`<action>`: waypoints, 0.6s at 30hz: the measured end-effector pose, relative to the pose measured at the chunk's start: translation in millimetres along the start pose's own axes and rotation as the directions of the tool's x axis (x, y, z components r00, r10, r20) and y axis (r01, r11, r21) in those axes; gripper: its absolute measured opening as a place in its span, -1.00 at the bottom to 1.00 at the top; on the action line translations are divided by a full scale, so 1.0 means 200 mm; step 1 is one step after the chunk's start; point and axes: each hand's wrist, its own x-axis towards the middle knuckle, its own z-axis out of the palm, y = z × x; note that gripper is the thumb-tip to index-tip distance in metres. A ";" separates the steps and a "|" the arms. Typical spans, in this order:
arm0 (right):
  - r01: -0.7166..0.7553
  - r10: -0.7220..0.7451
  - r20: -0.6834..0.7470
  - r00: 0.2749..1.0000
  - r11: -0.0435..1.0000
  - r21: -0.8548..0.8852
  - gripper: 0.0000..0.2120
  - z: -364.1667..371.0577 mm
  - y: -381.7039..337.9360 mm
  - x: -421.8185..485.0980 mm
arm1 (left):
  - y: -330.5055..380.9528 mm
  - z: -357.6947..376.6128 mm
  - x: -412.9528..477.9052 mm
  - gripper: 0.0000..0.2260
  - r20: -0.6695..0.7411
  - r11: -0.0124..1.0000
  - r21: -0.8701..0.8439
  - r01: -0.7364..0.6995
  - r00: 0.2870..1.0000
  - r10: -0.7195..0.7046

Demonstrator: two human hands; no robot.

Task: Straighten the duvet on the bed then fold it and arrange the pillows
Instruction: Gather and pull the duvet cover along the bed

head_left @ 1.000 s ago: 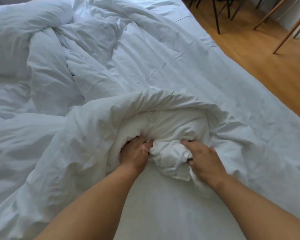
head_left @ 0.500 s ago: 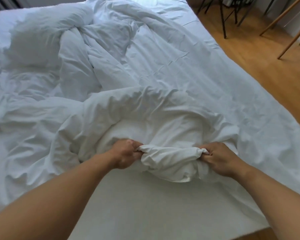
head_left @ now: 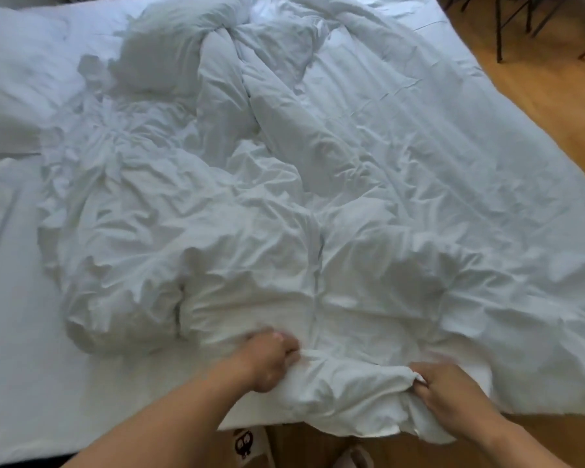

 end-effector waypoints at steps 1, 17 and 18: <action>-0.026 0.026 -0.012 1.000 0.998 -0.057 -0.82 0.07 -0.02 0.02 | -0.06 0.08 0.03 -0.73 -0.077 0.998 -0.045 0.047 0.996 -0.050; 0.504 -0.615 -0.316 0.723 0.781 -0.368 -0.03 0.27 -1.88 0.51 | -1.50 -0.03 -0.67 0.09 -0.282 0.596 -0.722 0.350 0.639 -0.716; 0.460 -0.598 -0.254 0.760 0.771 -0.440 0.01 0.29 -1.98 0.58 | -1.57 -0.05 -0.64 0.19 -0.245 0.576 -0.754 0.314 0.680 -0.691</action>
